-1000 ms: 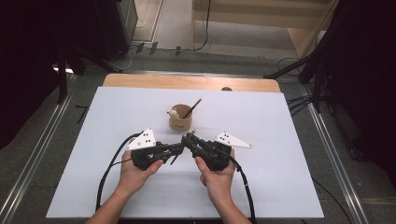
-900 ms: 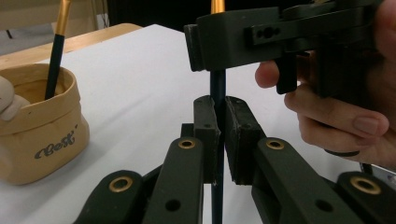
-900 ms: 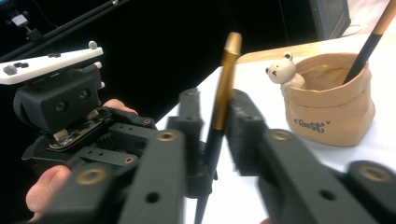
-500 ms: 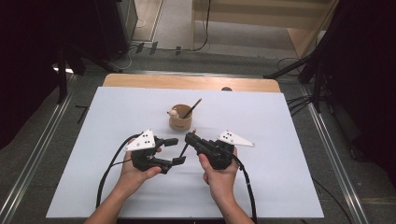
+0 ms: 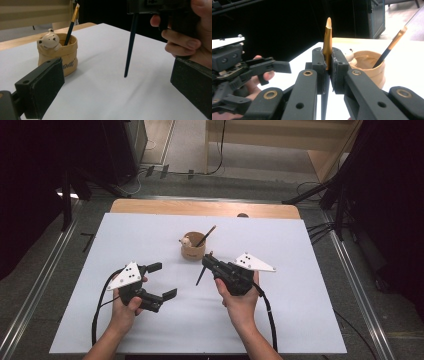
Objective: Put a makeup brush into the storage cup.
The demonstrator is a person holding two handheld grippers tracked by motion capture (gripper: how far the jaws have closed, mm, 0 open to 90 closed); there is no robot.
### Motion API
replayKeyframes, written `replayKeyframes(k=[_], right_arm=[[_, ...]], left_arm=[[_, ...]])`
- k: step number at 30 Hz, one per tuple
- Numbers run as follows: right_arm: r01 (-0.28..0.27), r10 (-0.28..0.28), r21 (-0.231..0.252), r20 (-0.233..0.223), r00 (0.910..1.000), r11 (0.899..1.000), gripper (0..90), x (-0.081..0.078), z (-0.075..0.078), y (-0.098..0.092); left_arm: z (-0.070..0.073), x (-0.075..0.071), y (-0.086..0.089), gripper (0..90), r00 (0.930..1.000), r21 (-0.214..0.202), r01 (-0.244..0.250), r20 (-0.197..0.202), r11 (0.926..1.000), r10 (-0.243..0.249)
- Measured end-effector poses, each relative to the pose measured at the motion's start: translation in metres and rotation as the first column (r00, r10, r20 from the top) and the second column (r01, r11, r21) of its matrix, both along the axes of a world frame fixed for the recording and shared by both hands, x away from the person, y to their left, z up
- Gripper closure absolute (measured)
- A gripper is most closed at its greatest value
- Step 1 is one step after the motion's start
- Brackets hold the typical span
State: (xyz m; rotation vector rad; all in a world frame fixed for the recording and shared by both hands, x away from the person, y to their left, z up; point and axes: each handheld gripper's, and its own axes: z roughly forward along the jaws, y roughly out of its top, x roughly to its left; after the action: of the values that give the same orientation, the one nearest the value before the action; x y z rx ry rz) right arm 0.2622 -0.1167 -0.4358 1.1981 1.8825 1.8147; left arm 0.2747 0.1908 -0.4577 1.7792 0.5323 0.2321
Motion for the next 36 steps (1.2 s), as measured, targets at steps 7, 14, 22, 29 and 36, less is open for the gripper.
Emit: replayKeyframes(k=[7,14,22,29,36], right_arm=[[0.019,-0.019,-0.014,0.027,0.9995,1.000,84.3,0.006,0.004,-0.001],[0.039,-0.039,-0.021,0.038,0.9985,0.999,84.3,0.013,0.009,-0.004],[0.051,-0.049,-0.031,0.070,0.9964,0.998,84.4,0.020,0.013,-0.004],[0.072,-0.068,-0.036,0.090,0.9936,0.997,84.4,0.029,0.018,-0.006],[0.086,-0.078,-0.061,0.125,0.9891,0.994,84.5,0.039,0.024,-0.006]], left_arm=[[-0.001,-0.008,0.021,0.0,0.9985,0.007,-0.052,0.016,0.9986,0.051],[-0.006,-0.016,0.040,0.0,0.9936,0.023,-0.110,0.029,0.9937,0.109],[-0.013,-0.025,0.061,0.0,0.9771,0.022,-0.209,0.048,0.9778,0.207],[-0.017,-0.028,0.074,0.0,0.9611,0.014,-0.272,0.053,0.9622,0.271],[-0.023,-0.032,0.082,0.0,0.9538,0.031,-0.298,0.048,0.9540,0.297]])
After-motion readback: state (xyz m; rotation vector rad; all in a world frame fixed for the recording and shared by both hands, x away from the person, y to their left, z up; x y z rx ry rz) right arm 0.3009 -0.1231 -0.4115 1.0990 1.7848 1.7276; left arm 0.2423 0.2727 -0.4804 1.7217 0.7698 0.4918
